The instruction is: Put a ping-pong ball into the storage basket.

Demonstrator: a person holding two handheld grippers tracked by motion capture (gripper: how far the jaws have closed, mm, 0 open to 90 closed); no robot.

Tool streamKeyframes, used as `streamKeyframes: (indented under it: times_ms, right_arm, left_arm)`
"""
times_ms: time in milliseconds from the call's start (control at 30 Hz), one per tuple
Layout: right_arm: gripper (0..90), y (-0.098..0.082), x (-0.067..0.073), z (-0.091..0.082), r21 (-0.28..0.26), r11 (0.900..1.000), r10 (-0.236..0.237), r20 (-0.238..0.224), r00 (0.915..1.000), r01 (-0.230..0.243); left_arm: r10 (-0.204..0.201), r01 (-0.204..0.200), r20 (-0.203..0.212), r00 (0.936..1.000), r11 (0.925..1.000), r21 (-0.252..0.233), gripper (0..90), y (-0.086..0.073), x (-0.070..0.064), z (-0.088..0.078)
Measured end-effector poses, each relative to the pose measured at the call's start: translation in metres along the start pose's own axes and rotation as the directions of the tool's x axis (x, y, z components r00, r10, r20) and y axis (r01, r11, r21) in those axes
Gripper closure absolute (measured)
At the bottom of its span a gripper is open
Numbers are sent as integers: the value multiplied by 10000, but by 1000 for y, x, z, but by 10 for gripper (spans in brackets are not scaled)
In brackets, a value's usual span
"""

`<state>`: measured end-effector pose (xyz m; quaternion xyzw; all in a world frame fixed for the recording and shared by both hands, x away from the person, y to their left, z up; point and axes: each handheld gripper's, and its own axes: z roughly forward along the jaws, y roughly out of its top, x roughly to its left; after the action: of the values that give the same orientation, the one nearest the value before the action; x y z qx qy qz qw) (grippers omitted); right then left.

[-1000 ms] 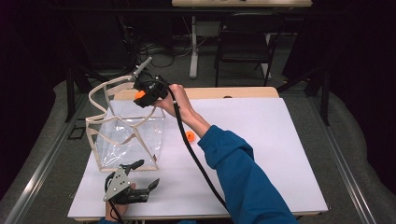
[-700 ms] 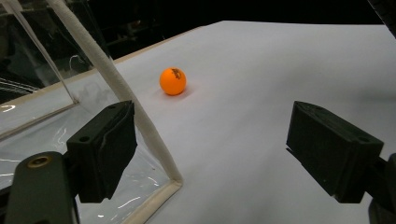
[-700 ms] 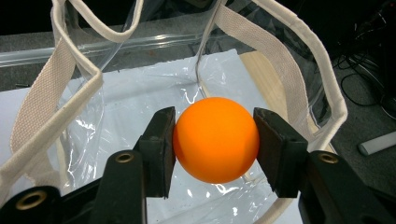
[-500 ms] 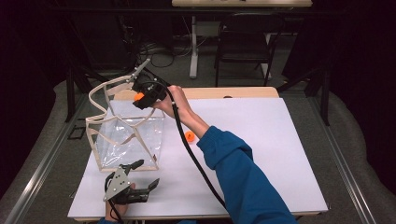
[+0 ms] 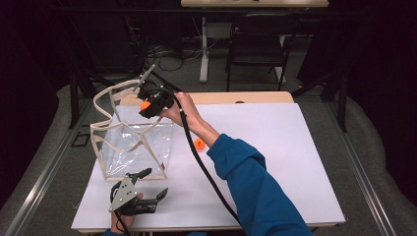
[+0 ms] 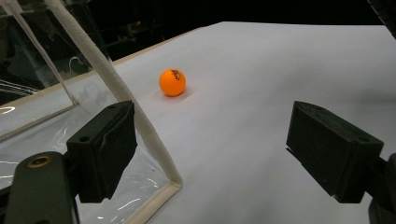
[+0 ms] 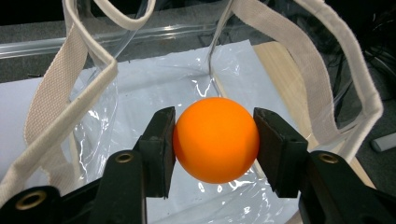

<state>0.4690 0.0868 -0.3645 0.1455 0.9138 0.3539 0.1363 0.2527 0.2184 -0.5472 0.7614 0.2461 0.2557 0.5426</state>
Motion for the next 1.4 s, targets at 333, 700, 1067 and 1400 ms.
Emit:
streamKeyframes:
  times_ms: [333, 700, 1067, 1400]
  right_arm:
    - [509, -3, 0, 1, 315, 9995, 82, -204, 9998, -75]
    - [507, -5, 2, 2, 624, 9980, 82, -397, 9992, -57]
    - [427, -6, 3, 1, 685, 9976, 86, -448, 9990, -55]
    - [66, -13, -1, -18, -231, 9991, 349, -763, 9965, -367]
  left_arm:
    - [-3, 3, 38, 10000, 10000, 13, 157, 0, 0, 0]
    - [5, -5, 56, 10000, 10000, -6, 157, 0, -1, 1]
    - [0, 0, 64, 10000, 10000, -25, 157, 0, -1, 1]
    - [14, -15, 92, 10000, 10000, 2, 157, 0, -1, 1]
